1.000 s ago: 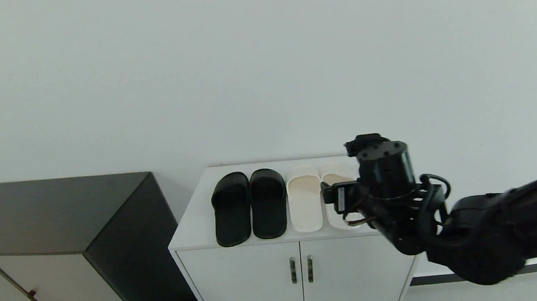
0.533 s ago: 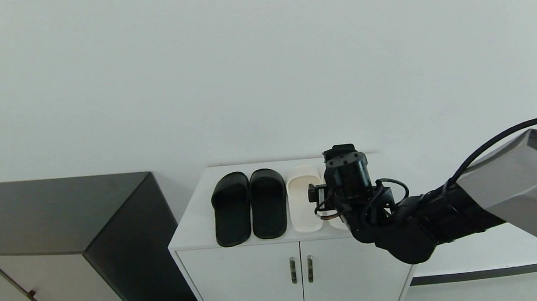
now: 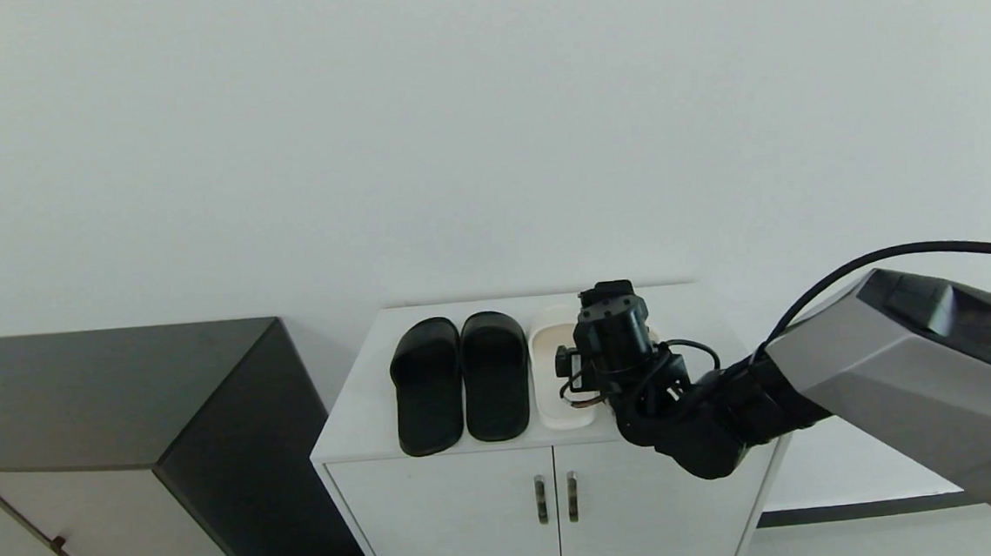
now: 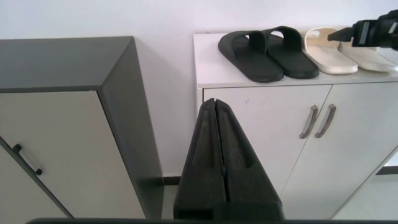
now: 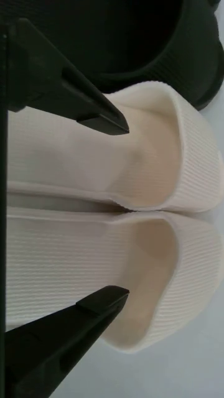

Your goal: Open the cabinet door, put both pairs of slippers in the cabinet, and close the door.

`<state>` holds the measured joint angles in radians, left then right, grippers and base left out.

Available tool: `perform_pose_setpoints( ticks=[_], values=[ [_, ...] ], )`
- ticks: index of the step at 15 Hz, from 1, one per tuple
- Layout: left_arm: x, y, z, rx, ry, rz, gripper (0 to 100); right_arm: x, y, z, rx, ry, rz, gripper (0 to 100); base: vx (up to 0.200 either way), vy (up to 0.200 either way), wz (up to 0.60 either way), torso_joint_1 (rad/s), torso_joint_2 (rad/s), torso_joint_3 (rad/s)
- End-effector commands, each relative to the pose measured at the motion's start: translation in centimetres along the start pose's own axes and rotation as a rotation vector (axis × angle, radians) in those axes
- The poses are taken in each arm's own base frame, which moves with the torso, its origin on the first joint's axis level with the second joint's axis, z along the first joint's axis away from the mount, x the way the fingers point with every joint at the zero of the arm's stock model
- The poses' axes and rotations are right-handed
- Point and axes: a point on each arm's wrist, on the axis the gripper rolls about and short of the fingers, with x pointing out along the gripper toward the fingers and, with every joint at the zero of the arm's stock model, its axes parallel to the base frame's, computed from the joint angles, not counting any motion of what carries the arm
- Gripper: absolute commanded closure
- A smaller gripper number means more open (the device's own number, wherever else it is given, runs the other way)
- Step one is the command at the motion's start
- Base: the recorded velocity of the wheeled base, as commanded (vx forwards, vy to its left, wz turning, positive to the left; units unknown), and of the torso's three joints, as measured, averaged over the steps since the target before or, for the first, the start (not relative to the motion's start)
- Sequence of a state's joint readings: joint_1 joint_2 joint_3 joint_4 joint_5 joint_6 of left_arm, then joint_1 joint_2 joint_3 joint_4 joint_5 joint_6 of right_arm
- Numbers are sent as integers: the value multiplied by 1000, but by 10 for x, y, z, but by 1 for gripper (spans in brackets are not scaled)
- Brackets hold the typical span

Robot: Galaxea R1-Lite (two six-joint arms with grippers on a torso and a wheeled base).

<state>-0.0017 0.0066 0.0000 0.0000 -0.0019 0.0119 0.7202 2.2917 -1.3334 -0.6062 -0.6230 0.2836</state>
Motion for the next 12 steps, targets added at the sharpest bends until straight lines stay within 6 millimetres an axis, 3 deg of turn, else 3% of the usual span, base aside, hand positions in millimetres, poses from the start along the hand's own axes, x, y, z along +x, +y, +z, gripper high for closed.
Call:
perform_pose_setpoints(
  ticks=[1,4,9,10,12],
  values=[
    [0,0,0,0,3,1,100,25,7,-7,10,-13,-13,0,0,0,0,0,0,0],
    [0,0,0,0,3,1,100,48,1,-3,18,-12,-51,0,0,0,0,0,0,0],
    [0,0,0,-1,1,1,100,62,6,-7,25,-26,-53,0,0,0,0,0,0,0],
    [0,0,0,-1,1,1,100,69,8,-10,30,-34,-54,100,0,0,0,0,0,0],
    [0,0,0,-6,1,1,100,75,8,-13,28,-36,-65,100,0,0,0,0,0,0]
  ],
)
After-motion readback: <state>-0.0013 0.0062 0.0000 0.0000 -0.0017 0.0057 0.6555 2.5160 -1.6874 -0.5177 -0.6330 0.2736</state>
